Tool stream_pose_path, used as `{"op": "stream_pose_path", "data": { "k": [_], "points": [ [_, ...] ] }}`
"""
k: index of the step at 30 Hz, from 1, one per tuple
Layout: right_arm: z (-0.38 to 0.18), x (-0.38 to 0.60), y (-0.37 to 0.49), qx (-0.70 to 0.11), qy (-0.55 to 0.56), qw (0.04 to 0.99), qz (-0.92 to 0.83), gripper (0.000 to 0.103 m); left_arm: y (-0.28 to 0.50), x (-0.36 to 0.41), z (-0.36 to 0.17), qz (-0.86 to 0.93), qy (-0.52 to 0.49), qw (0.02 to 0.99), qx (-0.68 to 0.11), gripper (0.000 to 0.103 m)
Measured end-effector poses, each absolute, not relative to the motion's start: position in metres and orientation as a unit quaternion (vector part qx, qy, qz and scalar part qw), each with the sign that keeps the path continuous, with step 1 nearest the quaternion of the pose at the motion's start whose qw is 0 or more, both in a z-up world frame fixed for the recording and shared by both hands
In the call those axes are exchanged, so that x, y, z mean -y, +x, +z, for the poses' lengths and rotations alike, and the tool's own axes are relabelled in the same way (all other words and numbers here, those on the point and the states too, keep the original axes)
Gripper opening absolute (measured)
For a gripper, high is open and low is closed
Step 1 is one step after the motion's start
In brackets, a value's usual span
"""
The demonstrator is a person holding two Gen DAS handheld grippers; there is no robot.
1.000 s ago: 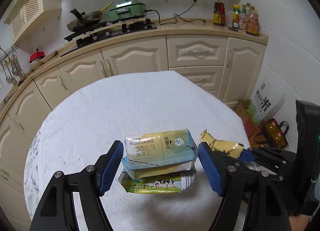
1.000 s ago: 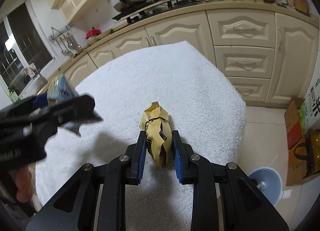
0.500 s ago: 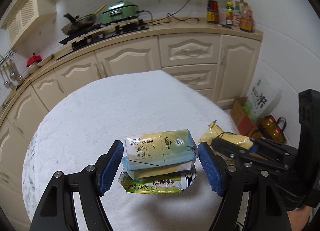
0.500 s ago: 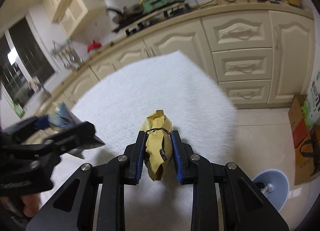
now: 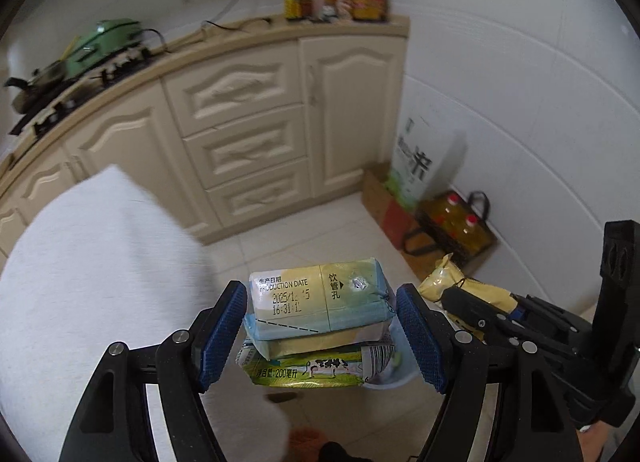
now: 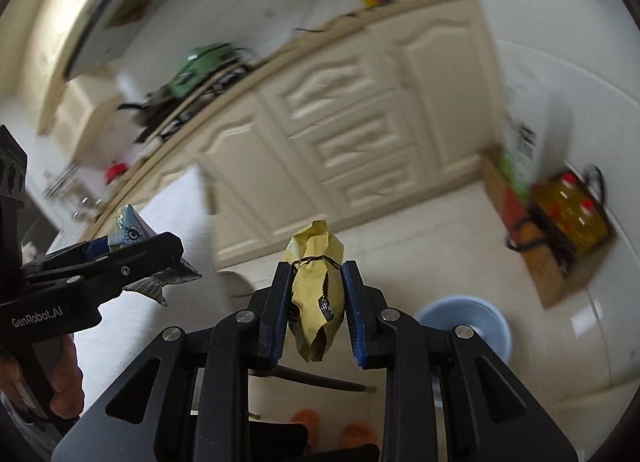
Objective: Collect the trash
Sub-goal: 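Carry the packages and yellow wrapper over the blue bin and release both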
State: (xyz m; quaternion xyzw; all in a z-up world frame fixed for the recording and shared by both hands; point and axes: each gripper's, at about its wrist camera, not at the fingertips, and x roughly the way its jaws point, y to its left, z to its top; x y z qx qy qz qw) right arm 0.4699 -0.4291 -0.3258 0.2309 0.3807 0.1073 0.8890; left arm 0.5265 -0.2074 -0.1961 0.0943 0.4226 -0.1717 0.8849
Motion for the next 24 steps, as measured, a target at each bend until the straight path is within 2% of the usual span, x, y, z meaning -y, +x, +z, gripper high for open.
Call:
{"op": "stream_pose_path", "data": {
  "k": [10, 11, 20, 24],
  "points": [
    [-0.396, 0.490, 0.472, -0.422, 0.264, 0.866, 0.038, 0.026, 0.585, 0.290, -0.275, -0.212, 0.117, 0.838, -0.489, 0.072],
    [-0.401, 0.493, 0.472, -0.424, 0.266, 0.865, 0.034, 0.026, 0.589, 0.293, -0.279, -0.212, 0.114, 0.839, -0.488, 0.069],
    [-0.441, 0.508, 0.478, -0.449, 0.277, 0.849, 0.016, 0.026, 0.647, 0.309, -0.317, -0.198, 0.115, 0.829, -0.511, 0.080],
    [-0.450, 0.503, 0.485, -0.455, 0.279, 0.845, 0.021, 0.026, 0.645, 0.316, -0.325, -0.176, 0.123, 0.829, -0.516, 0.081]
  ]
}}
